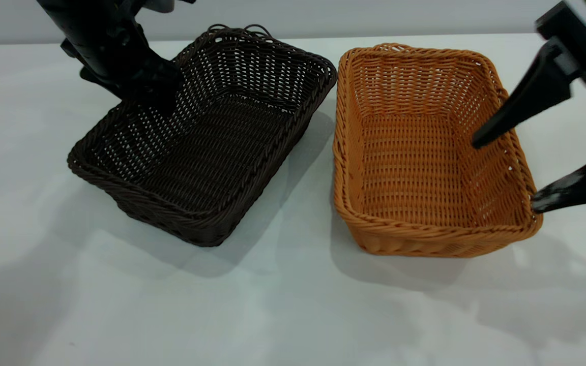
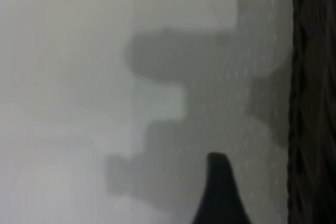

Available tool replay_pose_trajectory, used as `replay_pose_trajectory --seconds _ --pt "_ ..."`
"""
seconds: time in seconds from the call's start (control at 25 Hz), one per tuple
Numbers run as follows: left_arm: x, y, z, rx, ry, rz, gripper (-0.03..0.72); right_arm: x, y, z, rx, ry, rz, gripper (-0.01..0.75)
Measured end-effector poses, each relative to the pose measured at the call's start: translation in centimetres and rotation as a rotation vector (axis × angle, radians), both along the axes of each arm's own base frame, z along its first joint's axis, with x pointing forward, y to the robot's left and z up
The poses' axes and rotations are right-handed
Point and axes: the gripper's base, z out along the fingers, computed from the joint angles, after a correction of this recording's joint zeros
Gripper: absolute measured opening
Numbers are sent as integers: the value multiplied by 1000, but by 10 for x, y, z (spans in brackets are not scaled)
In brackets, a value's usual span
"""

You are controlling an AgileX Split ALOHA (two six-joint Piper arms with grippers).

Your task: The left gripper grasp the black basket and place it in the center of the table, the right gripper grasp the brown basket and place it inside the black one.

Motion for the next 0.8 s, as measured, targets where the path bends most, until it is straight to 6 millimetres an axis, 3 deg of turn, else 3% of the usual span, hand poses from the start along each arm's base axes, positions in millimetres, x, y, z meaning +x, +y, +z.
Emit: replay_pose_trajectory --seconds 0.32,0.48,0.8 --pt "3 -1 -4 -3 -24 -9 95 7 16 -43 17 126 -64 542" --pt "8 0 6 0 -44 -27 78 15 23 -64 9 184 -88 542" --pt "15 7 54 7 -135 -57 76 40 25 -91 -7 221 -152 541"
